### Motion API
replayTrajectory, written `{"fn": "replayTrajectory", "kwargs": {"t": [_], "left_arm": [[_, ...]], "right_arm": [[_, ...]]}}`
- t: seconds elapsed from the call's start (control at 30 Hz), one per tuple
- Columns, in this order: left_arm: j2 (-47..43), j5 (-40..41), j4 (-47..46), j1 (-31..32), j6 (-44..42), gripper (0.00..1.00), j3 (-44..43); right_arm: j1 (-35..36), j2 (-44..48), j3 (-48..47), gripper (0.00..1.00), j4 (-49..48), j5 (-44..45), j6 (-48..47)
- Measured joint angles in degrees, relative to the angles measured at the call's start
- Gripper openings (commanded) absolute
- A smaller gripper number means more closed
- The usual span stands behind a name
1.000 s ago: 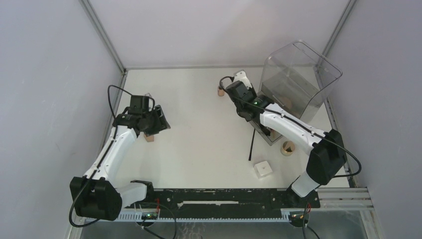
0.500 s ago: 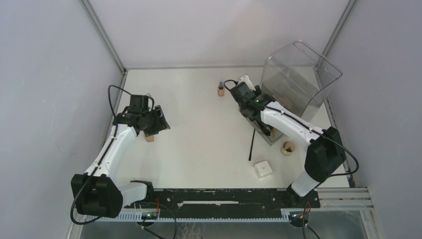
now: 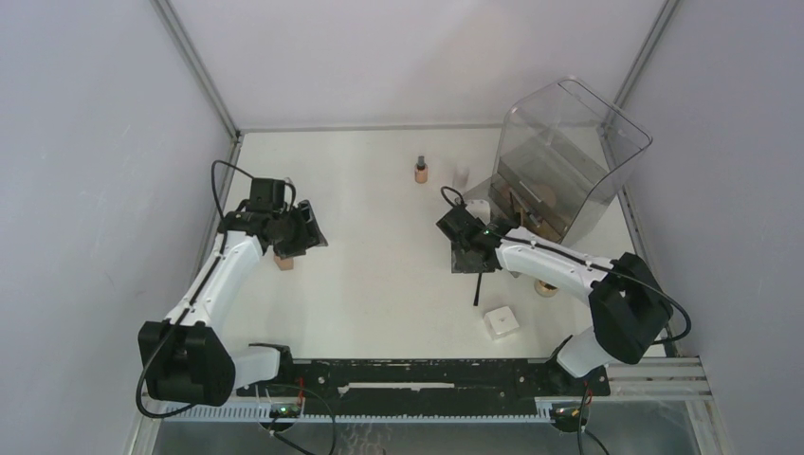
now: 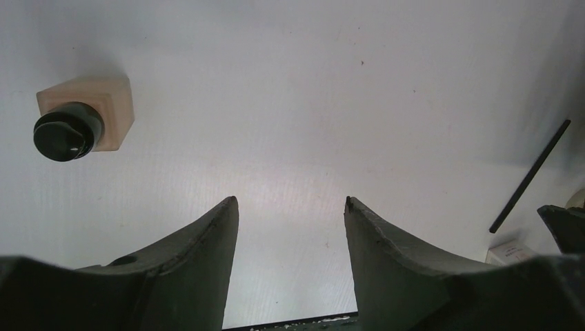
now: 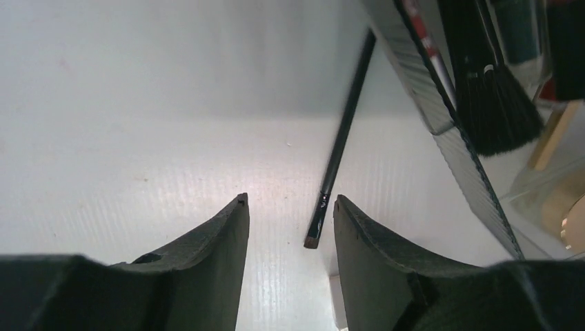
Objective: Organize the makeup
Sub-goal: Place the makeup at the center of the board, then pick up the makeup brush from the center of the board.
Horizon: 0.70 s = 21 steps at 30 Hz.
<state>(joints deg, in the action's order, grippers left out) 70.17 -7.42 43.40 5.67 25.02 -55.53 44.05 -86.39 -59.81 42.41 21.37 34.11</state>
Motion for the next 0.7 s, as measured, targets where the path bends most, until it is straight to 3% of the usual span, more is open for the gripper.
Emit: {"fn": "replayTrajectory", "kwargs": {"t": [0.2, 0.53, 0.7], "left_arm": [[-0.20, -0.35, 0.02, -0.02, -0.07, 0.62, 0.02], [-0.22, -0.72, 0.00, -0.02, -0.02, 0.62, 0.02], [-0.13, -1.16, -0.55, -0.02, 0.00, 0.61, 0.02]], "right_arm": [[-2.51, -0.04, 4.13, 0.54, -1.14, -2.97, 8.68], [-3.45, -3.26, 10.19, 0.49, -5.90, -3.26, 12.98], [-3.30, -4.17, 10.82, 0.32, -8.94, -3.06, 13.33]]}}
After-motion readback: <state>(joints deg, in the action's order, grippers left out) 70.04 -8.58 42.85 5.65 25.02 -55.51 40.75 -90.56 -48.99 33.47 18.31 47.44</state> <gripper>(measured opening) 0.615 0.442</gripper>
